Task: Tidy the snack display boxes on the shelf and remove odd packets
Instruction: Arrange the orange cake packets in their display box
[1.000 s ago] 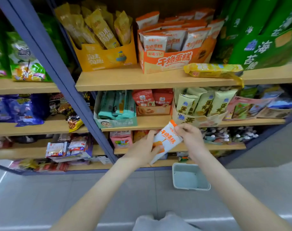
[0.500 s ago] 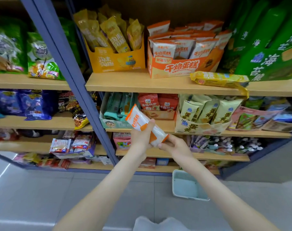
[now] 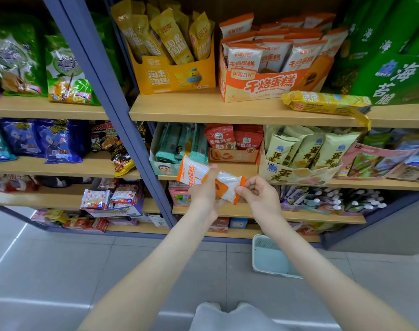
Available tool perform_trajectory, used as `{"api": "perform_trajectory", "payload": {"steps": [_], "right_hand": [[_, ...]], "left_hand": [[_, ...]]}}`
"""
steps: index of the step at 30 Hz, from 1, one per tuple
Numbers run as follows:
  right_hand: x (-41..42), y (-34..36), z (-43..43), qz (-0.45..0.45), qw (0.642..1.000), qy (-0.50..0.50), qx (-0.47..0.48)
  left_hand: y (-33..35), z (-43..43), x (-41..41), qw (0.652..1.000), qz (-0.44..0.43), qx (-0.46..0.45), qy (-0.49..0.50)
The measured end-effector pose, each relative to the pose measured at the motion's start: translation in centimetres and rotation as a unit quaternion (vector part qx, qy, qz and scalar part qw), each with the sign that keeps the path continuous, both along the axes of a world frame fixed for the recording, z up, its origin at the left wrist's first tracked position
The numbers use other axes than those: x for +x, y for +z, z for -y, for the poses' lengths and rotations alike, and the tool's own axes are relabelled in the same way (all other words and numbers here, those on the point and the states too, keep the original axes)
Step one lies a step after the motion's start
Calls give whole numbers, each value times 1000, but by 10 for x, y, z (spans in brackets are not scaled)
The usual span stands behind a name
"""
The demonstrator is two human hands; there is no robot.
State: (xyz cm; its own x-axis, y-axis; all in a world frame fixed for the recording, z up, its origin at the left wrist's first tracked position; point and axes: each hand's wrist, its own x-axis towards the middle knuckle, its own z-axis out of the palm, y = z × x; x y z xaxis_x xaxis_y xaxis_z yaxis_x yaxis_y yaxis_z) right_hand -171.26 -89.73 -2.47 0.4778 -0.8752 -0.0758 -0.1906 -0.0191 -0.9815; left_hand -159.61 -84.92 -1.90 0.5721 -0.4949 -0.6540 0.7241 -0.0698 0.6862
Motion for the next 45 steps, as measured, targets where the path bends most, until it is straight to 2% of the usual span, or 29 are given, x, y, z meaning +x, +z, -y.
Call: {"api": "perform_trajectory", "payload": {"steps": [4, 9, 12, 15, 19, 29, 31, 34, 38, 41, 45], "right_hand": [[-5, -1, -3, -5, 999, 29, -29], [-20, 4, 4, 15, 981, 168, -94], [-16, 15, 11, 19, 986, 154, -63], [-7, 25, 12, -31, 988, 143, -56], [-4, 29, 14, -62, 984, 152, -64], [-4, 22, 21, -13, 989, 149, 18], [-3, 23, 21, -2, 989, 146, 29], [-2, 31, 19, 61, 980, 173, 75], [7, 40, 15, 2, 984, 175, 30], [12, 49, 14, -33, 986, 164, -9], [9, 62, 22, -8, 988, 149, -46]], "left_hand": [[-1, -5, 0, 999, -16, -19, -25], [6, -14, 0, 989, -17, -98, -113], [9, -18, 1, 971, -3, -142, -194], [8, -20, -3, 954, 26, -153, -257], [8, -20, 0, 946, 53, -163, -274], [12, -20, 9, 932, 106, -154, -312], [13, -21, 12, 917, 146, -146, -340], [16, -24, 19, 886, 230, -129, -381], [29, -18, 24, 848, 341, -113, -389], [38, -13, 30, 837, 371, -122, -384], [46, -14, 52, 805, 373, -131, -442]]}}
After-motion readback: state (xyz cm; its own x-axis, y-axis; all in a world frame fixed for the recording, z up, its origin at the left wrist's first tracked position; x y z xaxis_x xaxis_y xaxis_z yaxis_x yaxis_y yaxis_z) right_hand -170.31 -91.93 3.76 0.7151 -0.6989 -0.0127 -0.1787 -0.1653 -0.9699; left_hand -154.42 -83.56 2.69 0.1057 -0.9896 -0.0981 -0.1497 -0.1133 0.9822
